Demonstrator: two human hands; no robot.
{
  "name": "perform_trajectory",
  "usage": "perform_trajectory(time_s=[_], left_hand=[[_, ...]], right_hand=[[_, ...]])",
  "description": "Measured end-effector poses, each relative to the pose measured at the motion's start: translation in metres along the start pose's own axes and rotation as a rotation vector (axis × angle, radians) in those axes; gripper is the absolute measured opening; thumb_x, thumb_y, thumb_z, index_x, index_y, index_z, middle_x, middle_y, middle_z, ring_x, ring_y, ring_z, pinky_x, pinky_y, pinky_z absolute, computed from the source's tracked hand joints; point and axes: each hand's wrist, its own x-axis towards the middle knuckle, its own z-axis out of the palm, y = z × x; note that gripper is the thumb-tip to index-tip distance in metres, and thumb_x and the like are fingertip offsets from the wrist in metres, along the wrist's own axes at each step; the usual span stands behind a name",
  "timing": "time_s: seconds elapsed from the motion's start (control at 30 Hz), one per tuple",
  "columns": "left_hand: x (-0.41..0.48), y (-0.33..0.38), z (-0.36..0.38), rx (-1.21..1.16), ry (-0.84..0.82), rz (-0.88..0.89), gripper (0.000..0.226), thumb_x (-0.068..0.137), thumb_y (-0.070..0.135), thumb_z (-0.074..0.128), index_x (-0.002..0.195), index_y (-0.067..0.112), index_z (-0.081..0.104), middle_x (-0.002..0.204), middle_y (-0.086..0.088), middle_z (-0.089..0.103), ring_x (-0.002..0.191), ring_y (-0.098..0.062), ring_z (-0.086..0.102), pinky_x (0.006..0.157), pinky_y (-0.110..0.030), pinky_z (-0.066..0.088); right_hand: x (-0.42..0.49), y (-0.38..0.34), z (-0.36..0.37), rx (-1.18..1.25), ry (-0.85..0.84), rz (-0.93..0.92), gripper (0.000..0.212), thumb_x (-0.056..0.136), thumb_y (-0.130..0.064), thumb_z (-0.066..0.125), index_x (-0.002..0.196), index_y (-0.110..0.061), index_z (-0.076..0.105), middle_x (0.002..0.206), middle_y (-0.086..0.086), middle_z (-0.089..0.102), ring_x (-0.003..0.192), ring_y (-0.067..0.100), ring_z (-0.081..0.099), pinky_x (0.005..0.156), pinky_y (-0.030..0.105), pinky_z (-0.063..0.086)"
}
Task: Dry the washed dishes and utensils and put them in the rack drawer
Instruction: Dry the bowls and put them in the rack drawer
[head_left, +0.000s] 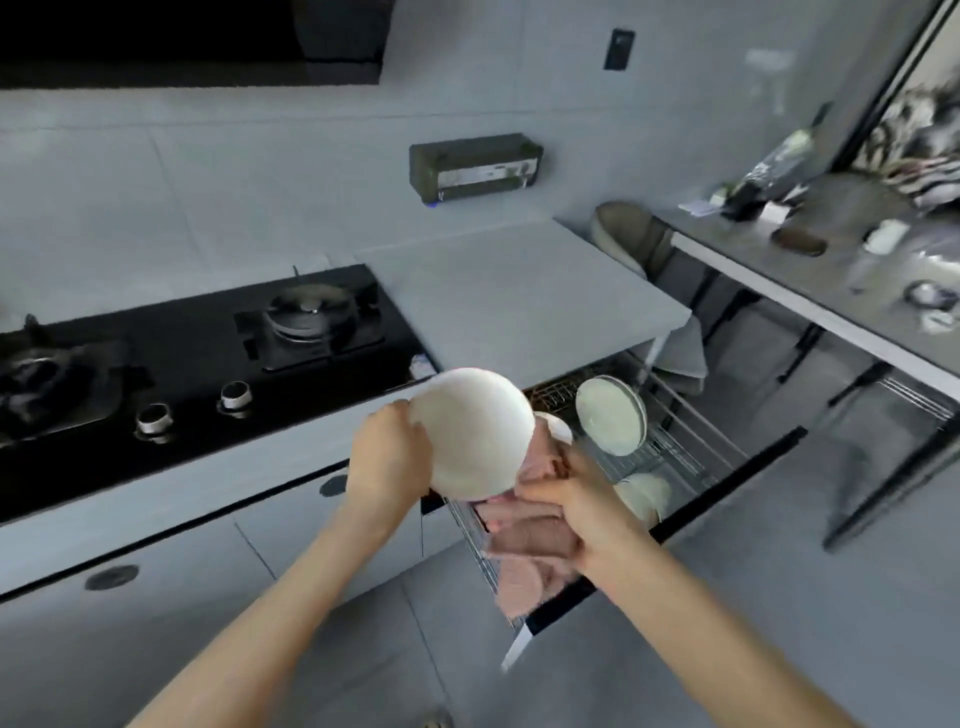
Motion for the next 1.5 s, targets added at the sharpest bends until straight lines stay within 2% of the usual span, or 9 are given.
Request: perform_trajectory(time_s=[0.1,0.23,0.37,0.53,0.8,0.9,1.1,1.3,1.5], left_hand=[[0.039,-0.001,0.016,-0.236,-0.05,-0.107,0.02,0.087,-0.003,0.039,0.1,0.005,0.052,0.072,-0.005,0.057,0.047,-0.022,0.059,0.035,-0.027,0.049],[0.073,0.004,0.058,-0.382,-0.274,-0.194,0.023,0.089,-0.001,0.046,0.11,-0.003,0.055,0.081,-0.016,0.061,0.041,-0.022,0.057,0.033,-0.023,0.046],[0.089,0.008,0.104,-0.492,-0.454,-0.298,0.025,0.091,0.002,0.051,0.115,-0.003,0.05,0.098,-0.019,0.061,0.049,-0.022,0.061,0.035,-0.021,0.045],[0.113,0.019,0.158,-0.504,-0.472,-0.337,0.022,0.092,0.007,0.053,0.113,0.006,0.049,0.089,0.001,0.053,0.073,-0.021,0.059,0.042,-0.023,0.054],[0.15,0.026,0.26,-0.307,-0.657,-0.512,0.038,0.098,0.034,0.044,0.13,0.013,0.043,0.084,-0.01,0.067,0.057,-0.014,0.066,0.057,-0.023,0.058],[0.16,0.014,0.279,-0.305,-0.54,-0.661,0.032,0.099,0.034,0.042,0.119,0.011,0.052,0.09,-0.011,0.065,0.066,-0.018,0.064,0.067,-0.03,0.06],[0.136,-0.036,0.268,-0.335,-0.209,-0.949,0.019,0.096,0.014,0.044,0.082,0.011,0.057,0.079,-0.012,0.063,0.066,-0.022,0.061,0.058,-0.03,0.056],[0.097,-0.046,0.258,-0.209,-0.13,-0.931,0.017,0.097,0.017,0.044,0.092,0.013,0.06,0.085,-0.011,0.065,0.074,-0.022,0.063,0.063,-0.03,0.055],[0.074,-0.058,0.26,-0.234,-0.058,-0.975,0.019,0.096,0.014,0.043,0.098,0.011,0.062,0.083,-0.008,0.065,0.074,-0.022,0.063,0.069,-0.036,0.055]], right_hand=[[0.023,-0.007,-0.031,0.085,0.0,0.04,0.066,0.067,0.013,0.064,0.124,-0.018,0.055,0.108,0.027,0.067,0.087,0.036,0.069,0.069,0.045,0.06],[0.061,-0.015,-0.056,0.12,0.045,0.051,0.062,0.062,-0.023,0.085,0.12,-0.027,0.061,0.109,0.014,0.07,0.091,0.033,0.069,0.071,0.047,0.059],[0.087,-0.024,-0.084,-0.007,0.1,0.057,0.096,0.028,-0.051,0.093,0.117,-0.032,0.06,0.104,0.005,0.073,0.09,0.024,0.071,0.065,0.036,0.058],[0.122,-0.037,-0.14,-0.108,0.152,0.1,0.097,0.034,-0.043,0.092,0.123,-0.04,0.051,0.113,-0.004,0.068,0.105,0.021,0.066,0.091,0.041,0.05],[0.214,-0.057,-0.237,-0.39,-0.004,0.394,0.054,0.081,-0.011,0.068,0.128,-0.017,0.043,0.107,0.011,0.063,0.093,0.026,0.066,0.081,0.038,0.056],[0.251,-0.051,-0.259,-0.677,-0.072,0.454,0.053,0.079,-0.016,0.072,0.118,-0.027,0.038,0.1,0.004,0.06,0.076,0.016,0.065,0.054,0.023,0.05],[0.307,0.031,-0.274,-1.546,-0.366,0.264,0.06,0.066,-0.04,0.073,0.105,-0.026,0.029,0.078,-0.012,0.053,0.061,0.006,0.053,0.047,0.024,0.039],[0.309,0.108,-0.281,-1.711,-0.341,0.158,0.054,0.063,-0.028,0.076,0.091,-0.021,0.03,0.069,-0.011,0.038,0.059,0.009,0.047,0.041,0.019,0.033],[0.323,0.156,-0.295,-1.642,-0.216,0.326,0.056,0.063,-0.03,0.076,0.096,-0.018,0.033,0.084,-0.003,0.056,0.072,0.018,0.061,0.056,0.031,0.054]])
